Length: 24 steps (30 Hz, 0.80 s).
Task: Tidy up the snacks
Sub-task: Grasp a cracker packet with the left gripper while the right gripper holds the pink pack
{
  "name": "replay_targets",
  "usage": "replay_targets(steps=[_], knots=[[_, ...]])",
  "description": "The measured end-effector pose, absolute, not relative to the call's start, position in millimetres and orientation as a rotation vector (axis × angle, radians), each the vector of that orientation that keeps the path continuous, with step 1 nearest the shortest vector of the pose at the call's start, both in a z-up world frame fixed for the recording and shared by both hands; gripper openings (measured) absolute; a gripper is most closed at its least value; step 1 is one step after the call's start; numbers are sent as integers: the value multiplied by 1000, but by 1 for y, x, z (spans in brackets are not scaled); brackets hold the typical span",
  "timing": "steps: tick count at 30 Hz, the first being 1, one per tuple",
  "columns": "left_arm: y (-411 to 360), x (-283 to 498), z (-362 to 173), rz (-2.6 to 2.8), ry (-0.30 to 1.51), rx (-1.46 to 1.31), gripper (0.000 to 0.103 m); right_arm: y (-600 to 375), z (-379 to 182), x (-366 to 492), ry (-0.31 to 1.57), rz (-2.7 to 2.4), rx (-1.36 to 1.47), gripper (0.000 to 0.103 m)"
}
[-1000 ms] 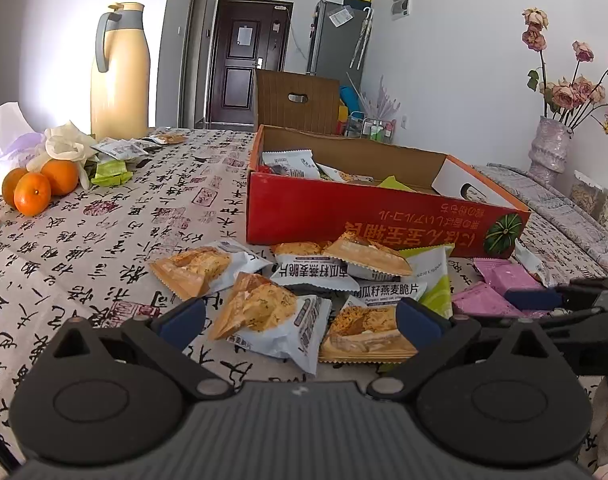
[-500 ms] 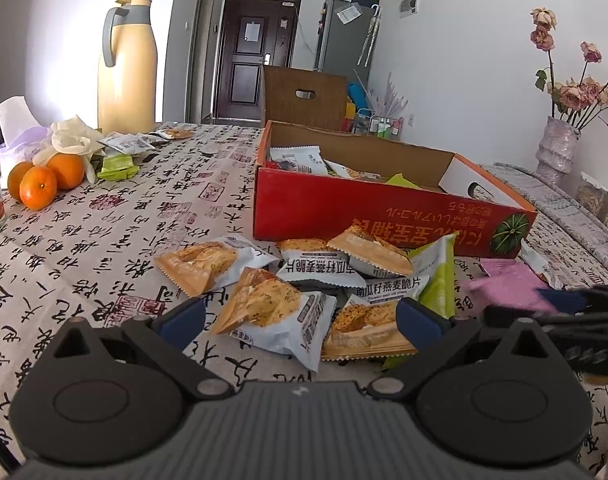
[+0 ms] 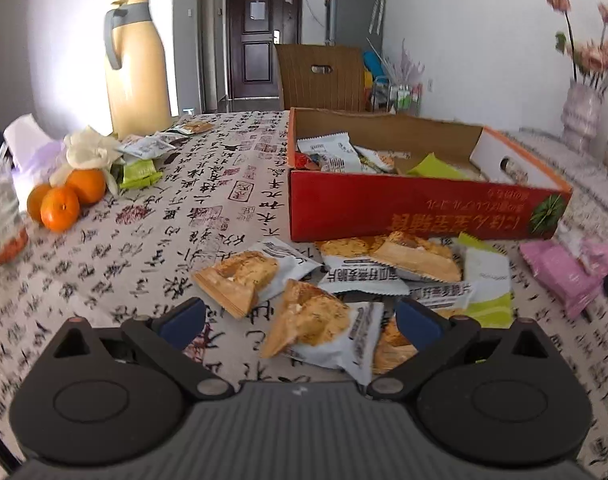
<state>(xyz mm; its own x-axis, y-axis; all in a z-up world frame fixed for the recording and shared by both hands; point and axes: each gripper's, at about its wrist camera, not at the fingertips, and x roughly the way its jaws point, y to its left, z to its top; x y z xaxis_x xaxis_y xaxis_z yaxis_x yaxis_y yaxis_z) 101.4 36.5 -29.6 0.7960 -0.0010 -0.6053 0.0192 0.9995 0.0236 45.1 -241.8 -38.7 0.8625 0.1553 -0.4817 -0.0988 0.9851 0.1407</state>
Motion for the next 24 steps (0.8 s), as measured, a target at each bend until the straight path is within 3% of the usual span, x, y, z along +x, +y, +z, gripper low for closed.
replay_targets(steps=[5, 7, 12, 14, 24], knots=[[33, 115, -39, -10, 698, 47, 100, -248, -41, 42, 512, 125, 125, 61], [32, 118, -42, -15, 711, 34, 91, -249, -41, 41, 512, 126, 127, 61], [32, 119, -48, -43, 733, 9, 54, -250, -43, 41, 517, 129, 132, 61], [32, 117, -48, -49, 729, 3, 48, -250, -44, 41, 518, 130, 137, 61], [40, 105, -40, -21, 682, -30, 46, -247, -46, 42, 523, 140, 136, 61]])
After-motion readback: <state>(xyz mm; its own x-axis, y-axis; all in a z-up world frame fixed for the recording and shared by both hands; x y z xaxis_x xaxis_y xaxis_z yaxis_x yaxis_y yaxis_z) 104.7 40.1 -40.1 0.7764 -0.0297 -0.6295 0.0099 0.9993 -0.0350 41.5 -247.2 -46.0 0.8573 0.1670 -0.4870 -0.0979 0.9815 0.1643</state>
